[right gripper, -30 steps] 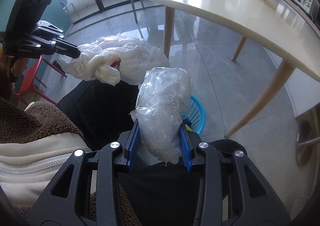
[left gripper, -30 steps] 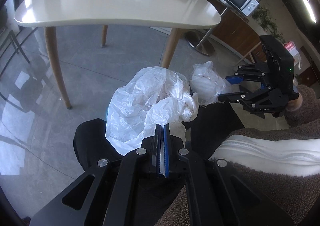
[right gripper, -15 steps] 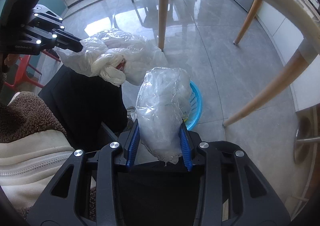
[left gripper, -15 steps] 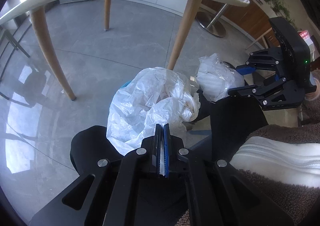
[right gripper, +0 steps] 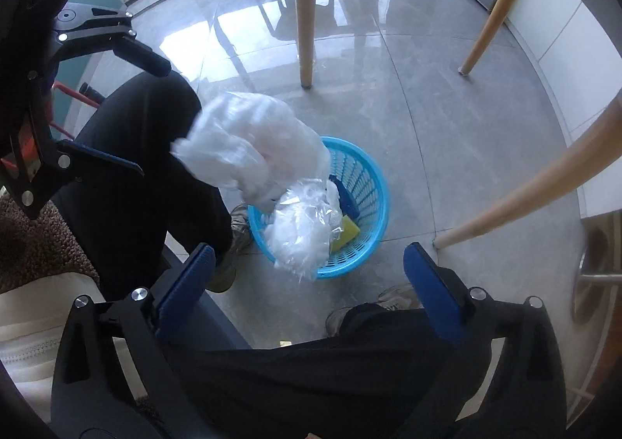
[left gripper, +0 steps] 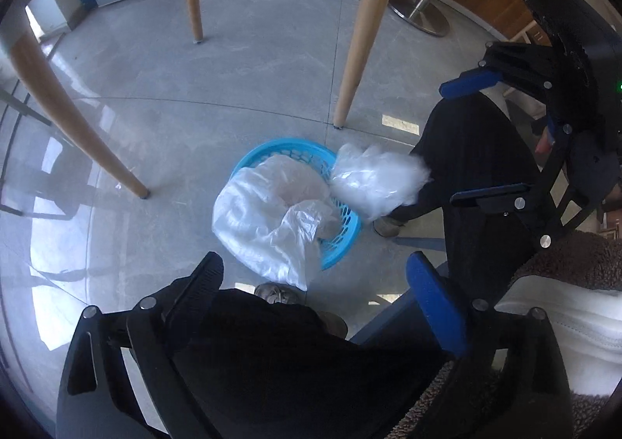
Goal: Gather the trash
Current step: 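Open both tools to drop the white bags into the wastebasket, then raise both tools back toward the two white cups on the table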
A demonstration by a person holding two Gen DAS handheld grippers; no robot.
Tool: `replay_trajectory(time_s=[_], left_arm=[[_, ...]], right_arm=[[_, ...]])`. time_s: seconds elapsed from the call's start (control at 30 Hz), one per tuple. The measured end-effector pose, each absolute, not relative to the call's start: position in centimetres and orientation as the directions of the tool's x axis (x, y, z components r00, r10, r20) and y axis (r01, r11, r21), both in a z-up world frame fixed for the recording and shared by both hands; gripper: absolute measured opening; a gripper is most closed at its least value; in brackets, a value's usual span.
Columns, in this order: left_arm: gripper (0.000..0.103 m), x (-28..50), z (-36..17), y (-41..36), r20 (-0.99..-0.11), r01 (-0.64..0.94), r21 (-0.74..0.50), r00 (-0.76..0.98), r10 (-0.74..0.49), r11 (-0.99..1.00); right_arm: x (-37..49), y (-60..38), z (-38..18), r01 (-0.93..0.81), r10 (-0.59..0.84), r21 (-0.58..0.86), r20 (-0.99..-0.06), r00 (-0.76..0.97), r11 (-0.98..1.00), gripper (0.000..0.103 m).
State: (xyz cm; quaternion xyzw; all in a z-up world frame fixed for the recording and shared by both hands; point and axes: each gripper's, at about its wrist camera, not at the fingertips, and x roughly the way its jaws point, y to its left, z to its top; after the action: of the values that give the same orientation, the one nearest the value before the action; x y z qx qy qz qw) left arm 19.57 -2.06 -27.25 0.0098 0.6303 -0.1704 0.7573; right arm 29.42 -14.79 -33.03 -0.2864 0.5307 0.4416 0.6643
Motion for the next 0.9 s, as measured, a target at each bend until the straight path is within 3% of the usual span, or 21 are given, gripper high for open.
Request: replay_trajectory(time_s=[0.33,0.9], left_arm=[[0.097,17.9,-26.7,-1.3,-0.947,0.257,-0.263,0.114,-0.3,0.93],[0.097,17.6,-23.8,-1.8,-0.928,0.258,-0.232,0.231,-0.293,0.938]], right_arm=[[29.5,-15.4,-32.7,-0.891,0.297,0.122,-0.955,0.015,0.436,0.094],[26.4,-16.9,-28.8,-0.908,0.347,0.086,-0.935,0.069,0.41,0.094]])
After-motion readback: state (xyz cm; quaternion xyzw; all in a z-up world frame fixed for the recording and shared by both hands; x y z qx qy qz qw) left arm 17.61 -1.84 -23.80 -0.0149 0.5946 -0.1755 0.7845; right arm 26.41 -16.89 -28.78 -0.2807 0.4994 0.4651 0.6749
